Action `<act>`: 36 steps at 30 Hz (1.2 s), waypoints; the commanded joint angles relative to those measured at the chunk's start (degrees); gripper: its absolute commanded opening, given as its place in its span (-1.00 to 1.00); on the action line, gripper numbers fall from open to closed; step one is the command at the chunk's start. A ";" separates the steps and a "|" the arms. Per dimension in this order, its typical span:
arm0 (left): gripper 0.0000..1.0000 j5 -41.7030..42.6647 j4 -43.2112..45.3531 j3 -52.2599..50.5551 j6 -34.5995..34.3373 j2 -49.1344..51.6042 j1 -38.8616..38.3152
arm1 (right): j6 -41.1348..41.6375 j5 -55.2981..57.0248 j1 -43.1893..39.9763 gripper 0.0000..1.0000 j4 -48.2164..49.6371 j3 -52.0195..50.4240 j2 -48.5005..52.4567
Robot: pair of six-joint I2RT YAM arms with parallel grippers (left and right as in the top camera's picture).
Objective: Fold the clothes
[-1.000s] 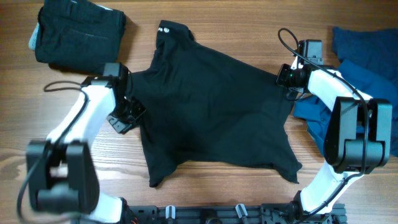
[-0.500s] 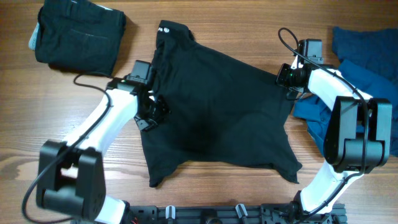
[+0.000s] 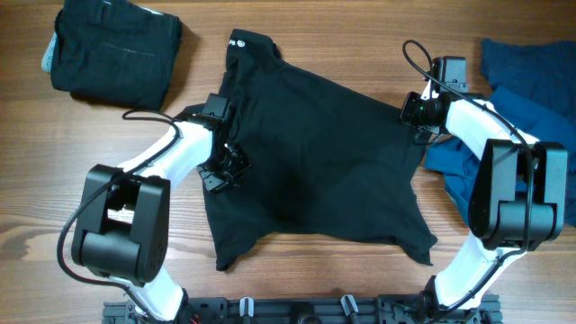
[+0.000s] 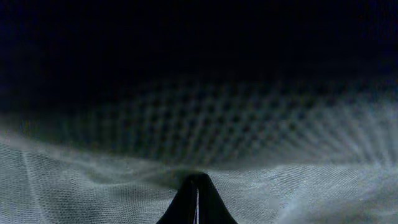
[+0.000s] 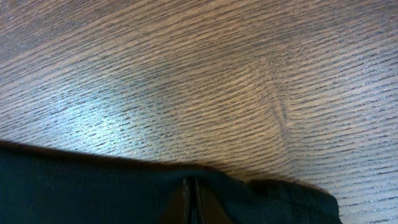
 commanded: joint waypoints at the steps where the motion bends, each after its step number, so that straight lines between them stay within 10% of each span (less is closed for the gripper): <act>1: -0.92 -7.87 -0.50 -0.17 -2.27 1.07 -0.15 | -1.01 1.40 -0.52 -0.91 -1.36 -2.32 5.20; 36: -0.92 -8.46 -3.93 -8.52 -10.21 5.35 12.35 | -1.03 -1.18 -0.52 -0.92 2.19 2.32 5.20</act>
